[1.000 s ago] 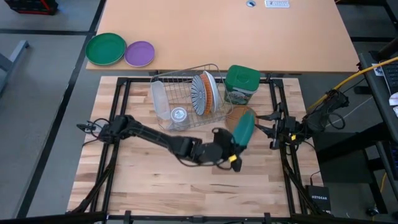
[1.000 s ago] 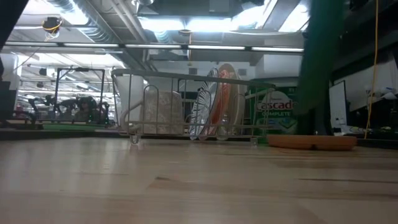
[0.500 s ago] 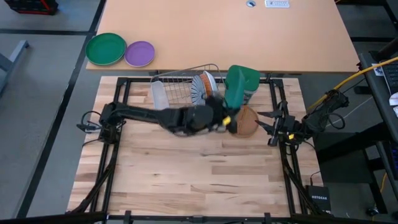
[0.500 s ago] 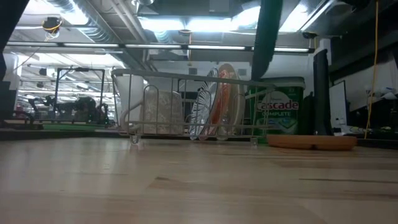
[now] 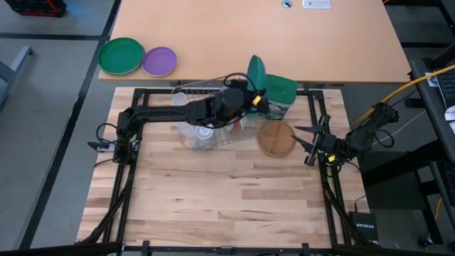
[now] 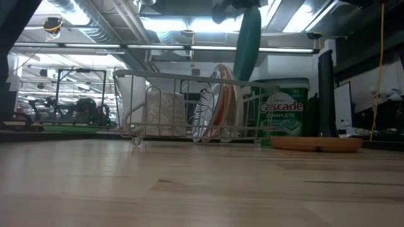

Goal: Sort dishes
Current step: Put the green plate in the dish rack

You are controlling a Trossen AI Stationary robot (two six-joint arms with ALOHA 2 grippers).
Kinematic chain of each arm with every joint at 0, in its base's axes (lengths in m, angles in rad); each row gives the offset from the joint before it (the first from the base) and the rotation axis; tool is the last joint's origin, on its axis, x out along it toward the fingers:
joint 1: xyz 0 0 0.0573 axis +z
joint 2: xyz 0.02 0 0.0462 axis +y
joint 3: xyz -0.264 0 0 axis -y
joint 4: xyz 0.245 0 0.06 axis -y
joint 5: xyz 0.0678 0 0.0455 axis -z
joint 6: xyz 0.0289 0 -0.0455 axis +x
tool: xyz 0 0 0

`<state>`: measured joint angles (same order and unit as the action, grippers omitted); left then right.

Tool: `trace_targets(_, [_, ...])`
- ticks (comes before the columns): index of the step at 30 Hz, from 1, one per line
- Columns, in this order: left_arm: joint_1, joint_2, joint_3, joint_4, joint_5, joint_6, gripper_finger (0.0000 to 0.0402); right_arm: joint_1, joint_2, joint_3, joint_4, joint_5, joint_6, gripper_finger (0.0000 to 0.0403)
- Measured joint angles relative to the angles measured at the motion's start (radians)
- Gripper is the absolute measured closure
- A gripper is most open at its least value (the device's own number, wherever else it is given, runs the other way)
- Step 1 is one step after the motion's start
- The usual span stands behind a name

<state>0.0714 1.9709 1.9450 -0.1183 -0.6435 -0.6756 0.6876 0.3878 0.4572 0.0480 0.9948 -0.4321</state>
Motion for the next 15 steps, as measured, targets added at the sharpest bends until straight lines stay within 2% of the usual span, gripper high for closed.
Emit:
trace_targets(8, [0.029, 0.002, -0.021, 0.012, 0.007, -0.098, 0.0401, -0.001, 0.0, 0.0, -0.025, 0.038, -0.021, 0.0246])
trace_targets(15, [0.029, 0.025, -0.026, 0.089, 0.003, -0.161, 0.0401, -0.001, 0.0, 0.0, -0.049, 0.038, -0.021, 0.0246])
